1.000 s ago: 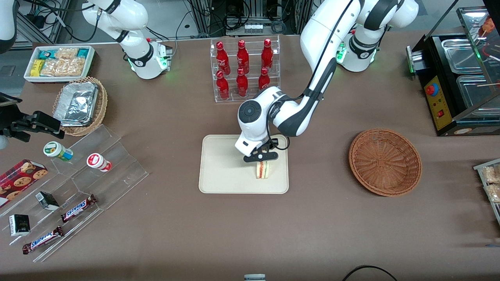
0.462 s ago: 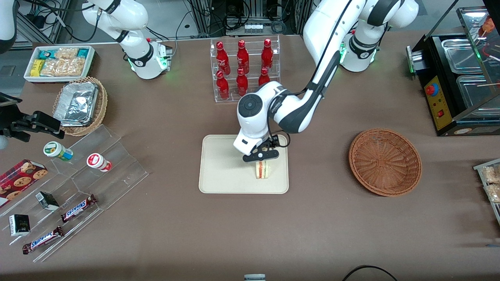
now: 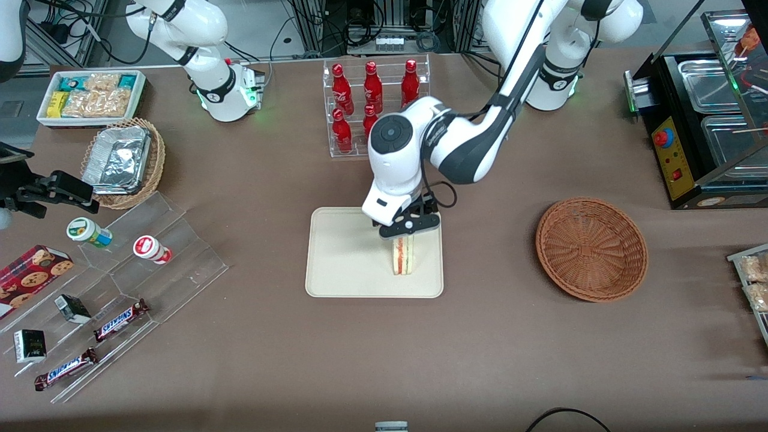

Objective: Place sandwich from basket to tray

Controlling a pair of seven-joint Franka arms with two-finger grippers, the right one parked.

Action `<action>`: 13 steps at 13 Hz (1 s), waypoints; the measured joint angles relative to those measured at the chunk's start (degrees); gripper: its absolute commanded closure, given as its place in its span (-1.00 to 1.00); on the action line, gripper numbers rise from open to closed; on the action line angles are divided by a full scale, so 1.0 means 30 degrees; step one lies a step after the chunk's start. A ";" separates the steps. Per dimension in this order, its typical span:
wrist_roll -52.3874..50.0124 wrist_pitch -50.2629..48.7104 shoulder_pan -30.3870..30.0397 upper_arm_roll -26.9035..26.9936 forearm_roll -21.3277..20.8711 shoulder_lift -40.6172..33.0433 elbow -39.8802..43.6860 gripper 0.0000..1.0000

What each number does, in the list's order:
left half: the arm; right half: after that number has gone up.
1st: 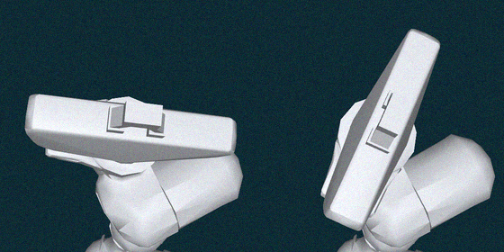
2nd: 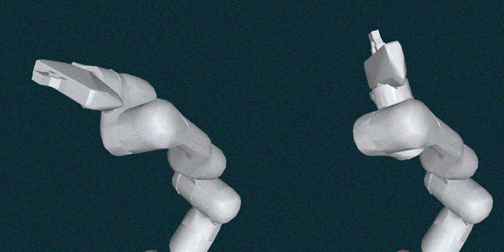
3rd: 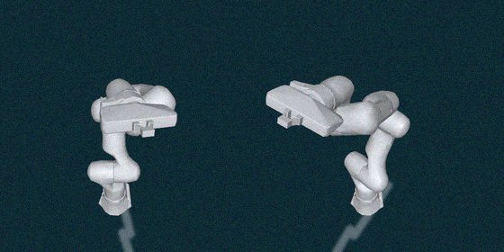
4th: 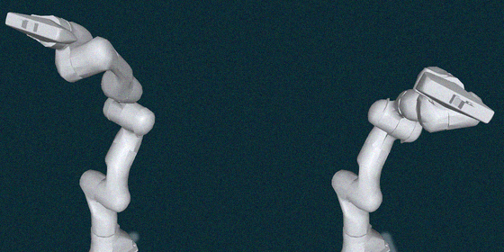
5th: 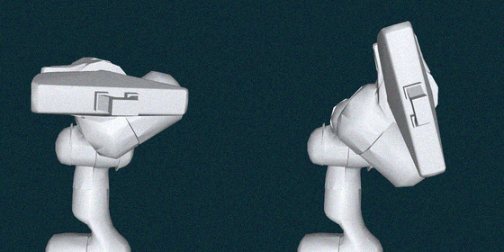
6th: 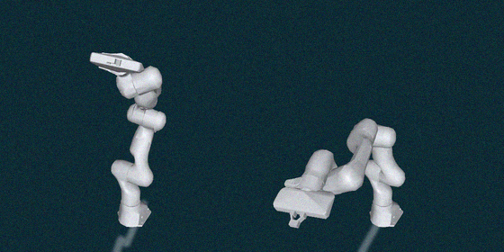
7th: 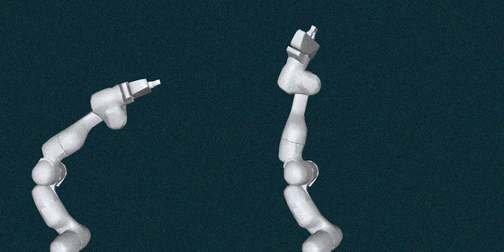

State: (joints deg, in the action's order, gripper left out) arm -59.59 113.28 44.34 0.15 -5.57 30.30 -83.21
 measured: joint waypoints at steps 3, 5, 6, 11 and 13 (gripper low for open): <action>-0.0280 -0.1665 -0.0085 0.0116 0.0000 -0.1893 0.0121 -1.00; -0.0328 -0.2991 -0.0393 0.0191 -0.0001 -0.3346 0.0375 -1.00; -0.0329 -0.3734 -0.0622 0.0209 -0.0002 -0.4029 0.0585 -1.00; -0.0327 -0.6318 -0.2355 0.0292 -0.0008 -0.6740 0.1690 -1.00; -0.0317 -0.6912 -0.3195 0.0328 -0.0009 -0.7364 0.1708 -1.00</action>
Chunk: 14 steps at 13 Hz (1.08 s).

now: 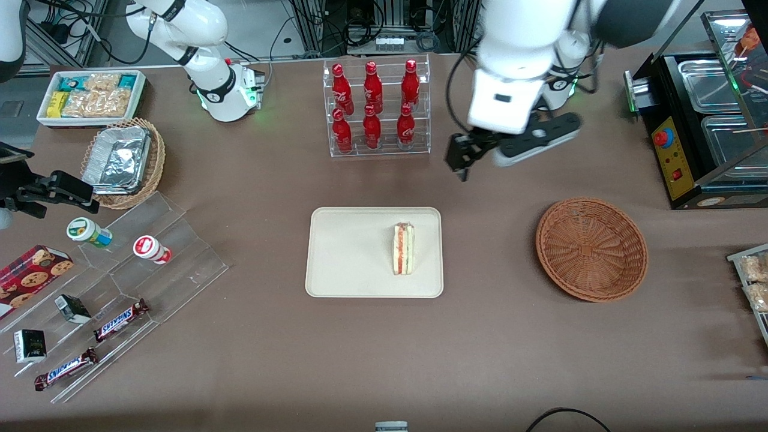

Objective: Place sandwich from basket to tray

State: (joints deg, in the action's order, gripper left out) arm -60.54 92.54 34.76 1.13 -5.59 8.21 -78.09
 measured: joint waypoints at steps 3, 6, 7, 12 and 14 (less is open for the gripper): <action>0.0665 -0.1312 -0.0850 0.0279 0.0001 -0.0715 0.0044 -1.00; 0.2512 -0.2991 -0.0909 0.1553 0.0006 -0.1549 0.0063 -1.00; 0.3208 -0.3503 -0.0925 0.2040 0.0055 -0.1762 0.0061 -1.00; 0.8975 -0.5534 -0.4455 0.2765 0.1651 -0.2200 0.0047 -1.00; 1.1636 -0.6310 -0.5914 0.2772 0.2168 -0.2372 -0.0069 -1.00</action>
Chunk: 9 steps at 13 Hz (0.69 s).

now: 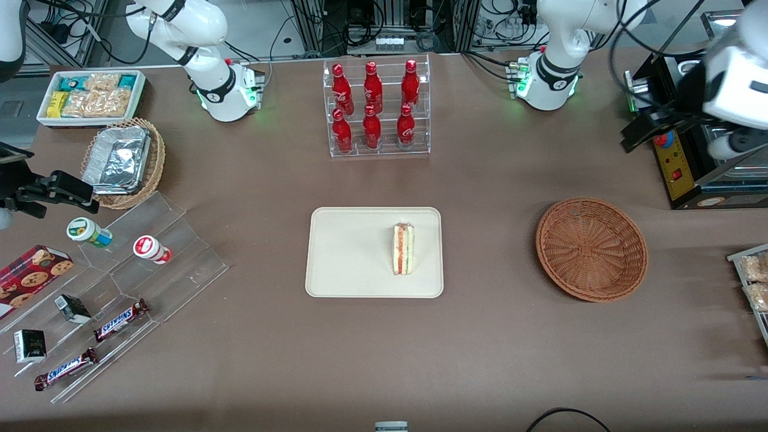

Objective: Place sandwich from basket to tray

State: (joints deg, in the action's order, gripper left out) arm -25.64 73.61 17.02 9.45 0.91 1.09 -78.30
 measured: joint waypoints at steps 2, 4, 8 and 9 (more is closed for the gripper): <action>0.2189 -0.0092 -0.1070 -0.0039 0.0111 -0.0152 -0.0333 -1.00; 0.3904 -0.0128 -0.2149 -0.0171 0.0128 -0.0565 -0.0834 -1.00; 0.5220 0.0579 -0.4154 -0.0811 0.0114 -0.3900 -0.4650 -1.00; 0.5288 0.0924 -0.4413 -0.0932 0.0111 -0.5011 -0.5926 -1.00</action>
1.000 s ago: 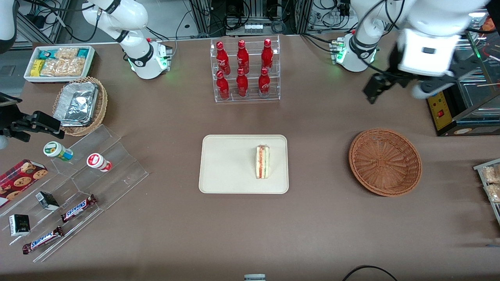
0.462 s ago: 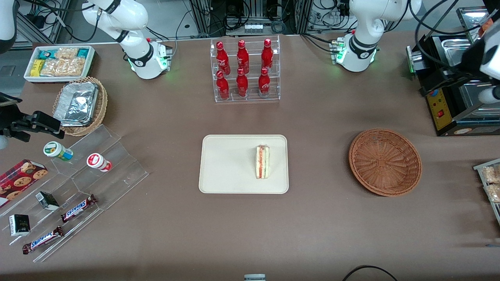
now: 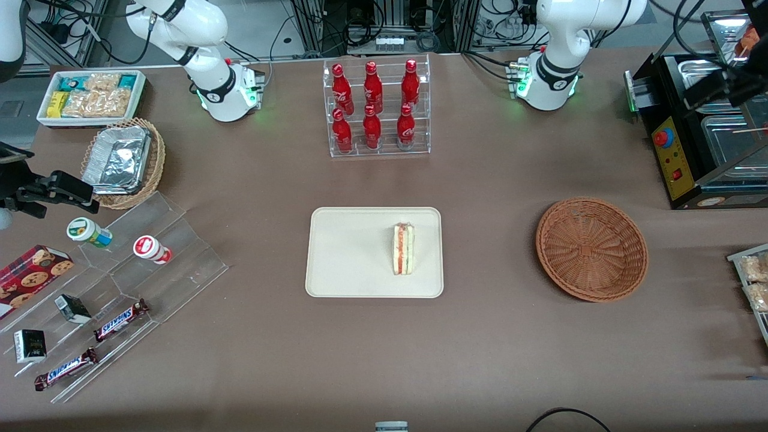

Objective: Place sandwich from basket to tray

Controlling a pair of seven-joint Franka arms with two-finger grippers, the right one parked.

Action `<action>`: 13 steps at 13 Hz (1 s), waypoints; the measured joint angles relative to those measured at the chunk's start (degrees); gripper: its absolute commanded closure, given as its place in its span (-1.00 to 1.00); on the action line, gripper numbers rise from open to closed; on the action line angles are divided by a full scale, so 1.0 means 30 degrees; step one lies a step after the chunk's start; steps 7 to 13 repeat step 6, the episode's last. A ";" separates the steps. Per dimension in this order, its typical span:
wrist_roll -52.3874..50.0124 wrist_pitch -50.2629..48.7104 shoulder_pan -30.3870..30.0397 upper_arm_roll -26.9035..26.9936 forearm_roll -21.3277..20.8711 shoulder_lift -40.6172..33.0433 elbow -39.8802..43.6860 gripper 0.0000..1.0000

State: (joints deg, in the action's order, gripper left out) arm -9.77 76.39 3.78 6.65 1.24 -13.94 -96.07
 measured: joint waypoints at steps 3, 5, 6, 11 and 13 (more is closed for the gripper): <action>0.0783 0.0145 -0.1074 -0.0129 -0.0024 -0.1860 -0.1870 -1.00; 0.1249 0.0120 -0.1738 -0.0087 -0.0024 -0.2015 -0.1978 -1.00; 0.1323 0.0135 -0.1819 -0.0078 -0.0024 -0.1892 -0.1923 -1.00; 0.1323 0.0135 -0.1819 -0.0078 -0.0024 -0.1892 -0.1923 -1.00; 0.1323 0.0135 -0.1819 -0.0078 -0.0024 -0.1892 -0.1923 -1.00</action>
